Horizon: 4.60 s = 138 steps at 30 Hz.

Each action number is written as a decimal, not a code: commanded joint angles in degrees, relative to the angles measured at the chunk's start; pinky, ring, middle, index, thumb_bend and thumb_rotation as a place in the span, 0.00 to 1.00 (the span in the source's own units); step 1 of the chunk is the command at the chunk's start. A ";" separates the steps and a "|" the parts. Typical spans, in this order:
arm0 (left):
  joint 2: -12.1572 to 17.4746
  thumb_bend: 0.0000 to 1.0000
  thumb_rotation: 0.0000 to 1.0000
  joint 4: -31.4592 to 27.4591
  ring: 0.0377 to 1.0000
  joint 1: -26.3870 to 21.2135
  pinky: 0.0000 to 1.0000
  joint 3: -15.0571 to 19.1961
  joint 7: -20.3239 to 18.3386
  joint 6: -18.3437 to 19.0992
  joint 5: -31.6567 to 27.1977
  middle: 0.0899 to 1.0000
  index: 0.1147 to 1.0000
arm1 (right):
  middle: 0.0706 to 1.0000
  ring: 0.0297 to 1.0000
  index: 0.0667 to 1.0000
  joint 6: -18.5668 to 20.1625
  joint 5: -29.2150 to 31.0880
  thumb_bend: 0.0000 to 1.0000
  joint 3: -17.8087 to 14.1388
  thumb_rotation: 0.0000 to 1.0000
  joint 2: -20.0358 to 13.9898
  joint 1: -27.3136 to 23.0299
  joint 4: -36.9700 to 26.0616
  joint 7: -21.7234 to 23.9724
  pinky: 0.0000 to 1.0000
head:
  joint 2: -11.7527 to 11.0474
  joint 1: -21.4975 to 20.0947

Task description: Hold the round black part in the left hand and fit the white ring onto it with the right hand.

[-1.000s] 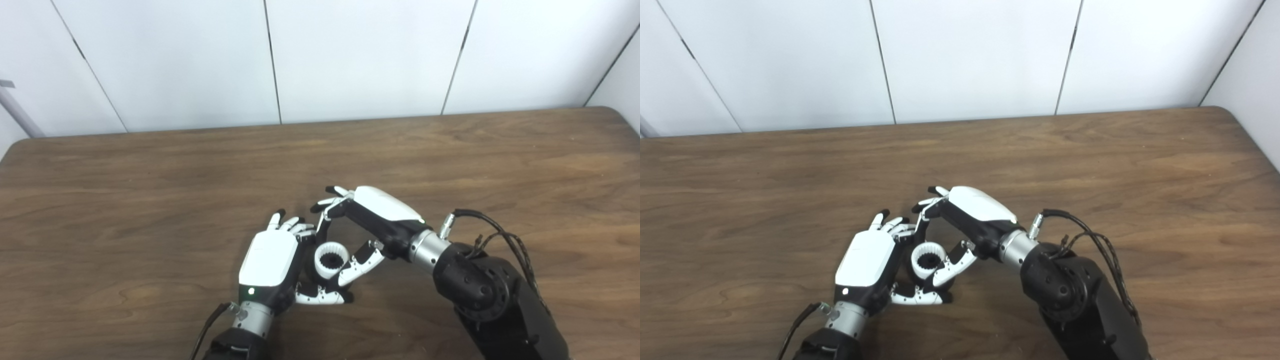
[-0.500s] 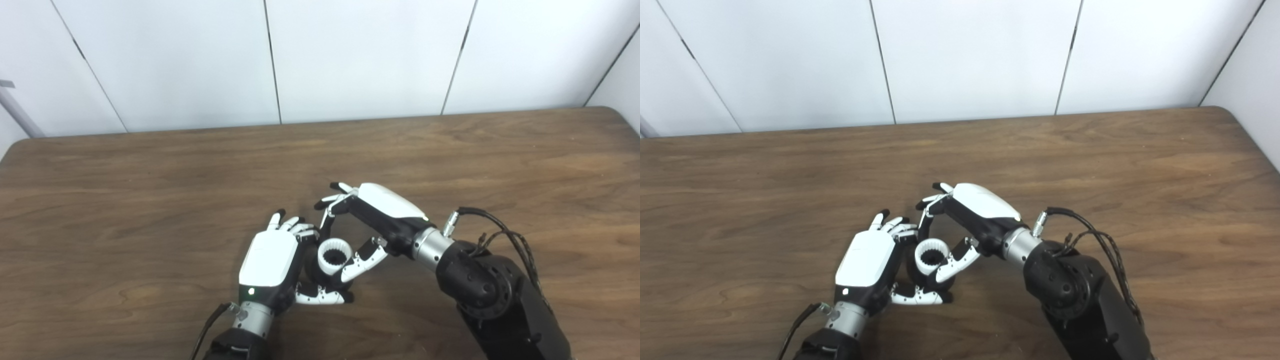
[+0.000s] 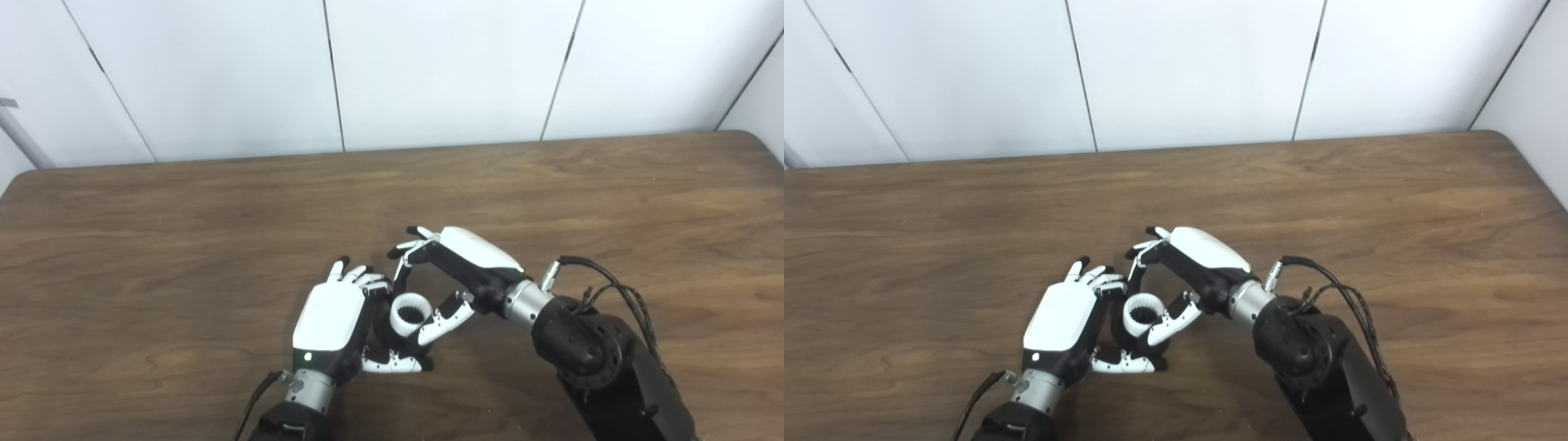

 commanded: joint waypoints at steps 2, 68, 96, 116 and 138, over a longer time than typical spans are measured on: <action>-0.07 0.52 0.05 0.54 0.88 -0.51 1.00 -0.19 -0.84 -0.02 0.10 0.75 0.42 | 0.84 1.00 0.45 -2.06 0.28 0.52 -0.83 0.13 -0.89 -1.32 -0.64 -1.68 1.00 | 0.04 0.02; -1.69 0.52 0.06 1.36 0.88 -1.13 1.00 -0.78 0.29 0.51 0.82 0.75 0.42 | 0.83 1.00 0.45 -1.14 1.15 0.52 0.13 0.13 -1.31 -1.13 -0.59 -1.92 0.93 | 0.59 0.90; -2.09 0.52 0.06 0.76 0.88 -0.95 1.00 -1.19 -0.14 1.07 1.86 0.75 0.42 | 0.83 1.00 0.45 -1.13 1.53 0.52 1.02 0.13 -1.36 -0.04 -1.16 -1.67 0.92 | 1.59 1.38; -2.06 0.52 0.06 0.74 0.88 -1.01 1.00 -1.32 0.11 1.14 2.14 0.75 0.42 | 0.83 1.00 0.45 -1.80 1.60 0.52 2.20 0.13 -1.49 0.61 -0.27 -2.46 0.94 | 1.82 1.50; -2.10 0.52 0.06 0.78 0.88 -1.13 1.00 -1.27 -0.07 1.30 2.10 0.75 0.42 | 0.83 0.99 0.45 -2.03 1.46 0.52 1.79 0.14 -1.93 0.22 -0.38 -2.96 0.87 | 1.62 1.21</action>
